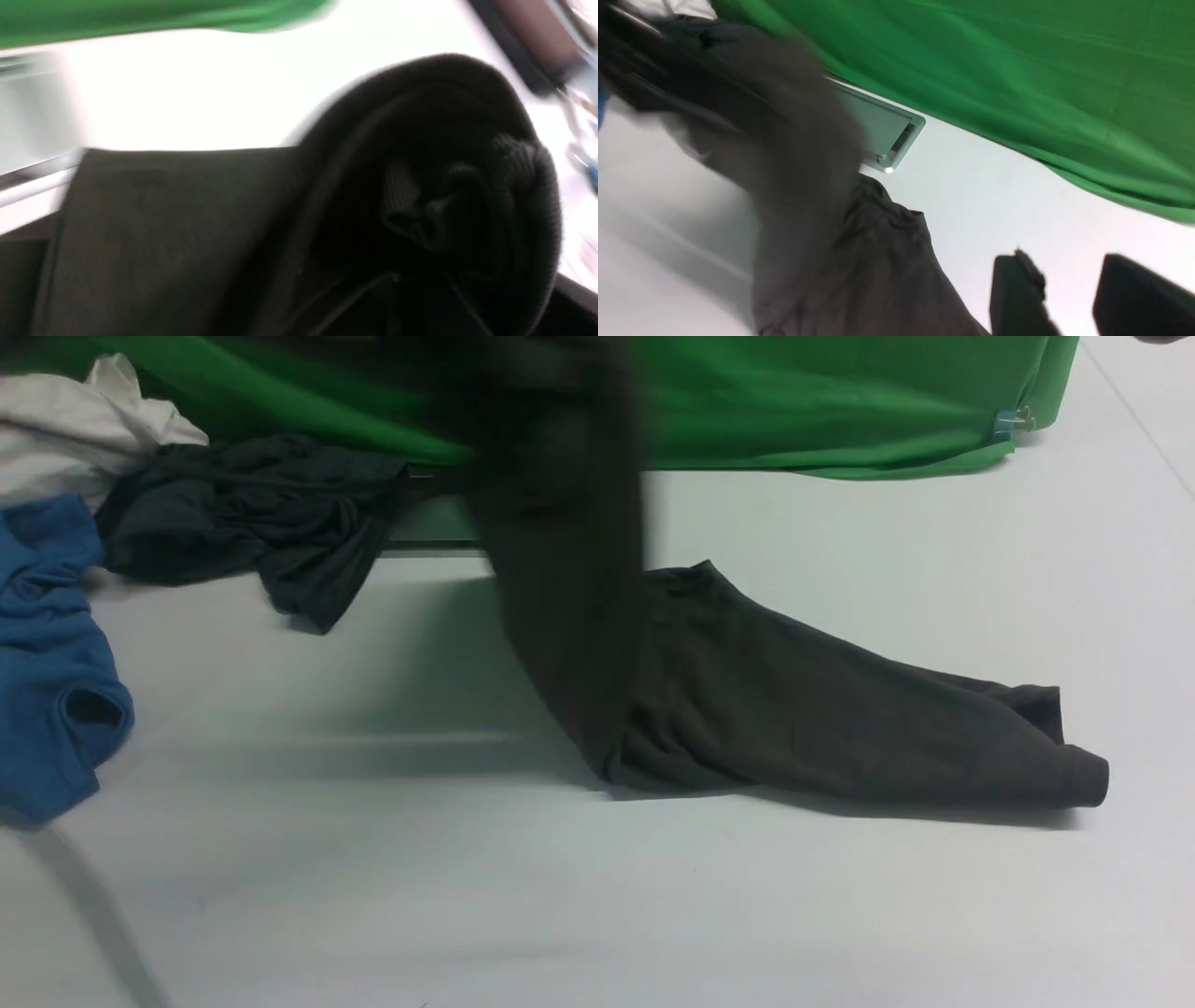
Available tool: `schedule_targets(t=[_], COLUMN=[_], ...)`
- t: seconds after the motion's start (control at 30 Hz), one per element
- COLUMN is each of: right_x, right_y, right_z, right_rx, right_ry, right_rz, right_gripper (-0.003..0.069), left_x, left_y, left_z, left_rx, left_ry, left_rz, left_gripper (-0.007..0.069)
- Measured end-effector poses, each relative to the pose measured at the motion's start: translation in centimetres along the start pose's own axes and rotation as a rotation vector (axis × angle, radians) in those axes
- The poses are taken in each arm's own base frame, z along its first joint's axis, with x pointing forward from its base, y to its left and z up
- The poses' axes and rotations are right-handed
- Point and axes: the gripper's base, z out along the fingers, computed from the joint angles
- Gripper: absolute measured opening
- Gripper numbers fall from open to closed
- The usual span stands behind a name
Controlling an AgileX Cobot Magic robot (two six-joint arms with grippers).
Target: Fold a long-sleeved shirt on a white desktop.
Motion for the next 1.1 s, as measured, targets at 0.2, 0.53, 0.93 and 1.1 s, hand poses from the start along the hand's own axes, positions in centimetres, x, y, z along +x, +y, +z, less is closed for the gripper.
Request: schedule_targets(t=[0.2, 0.53, 0.93, 1.1], right_x=[0.1, 0.3, -0.3, -0.4], right_y=[0.0, 0.1, 0.2, 0.3], right_z=[0.0, -0.2, -1.2, -2.3], right_rx=[-0.003, -0.007, 0.007, 0.014], right_ry=[0.011, 0.037, -0.041, -0.062], right_rz=[0.000, -0.005, -0.007, -0.060], right_gripper=[0.0240, 0.0240, 0.0240, 0.0240], left_x=[2.5, 8.4, 0.7, -2.3], left_y=[-6.7, -9.5, -9.5, -4.7], left_z=[15.1, 25.2, 13.5, 6.0], left_rx=[0.195, 0.250, 0.035, -0.161], left_ry=[0.104, 0.228, 0.233, 0.277], left_rz=[0.069, 0.033, 0.359, 0.319], left_gripper=[0.0141, 0.0249, 0.0683, 0.0693])
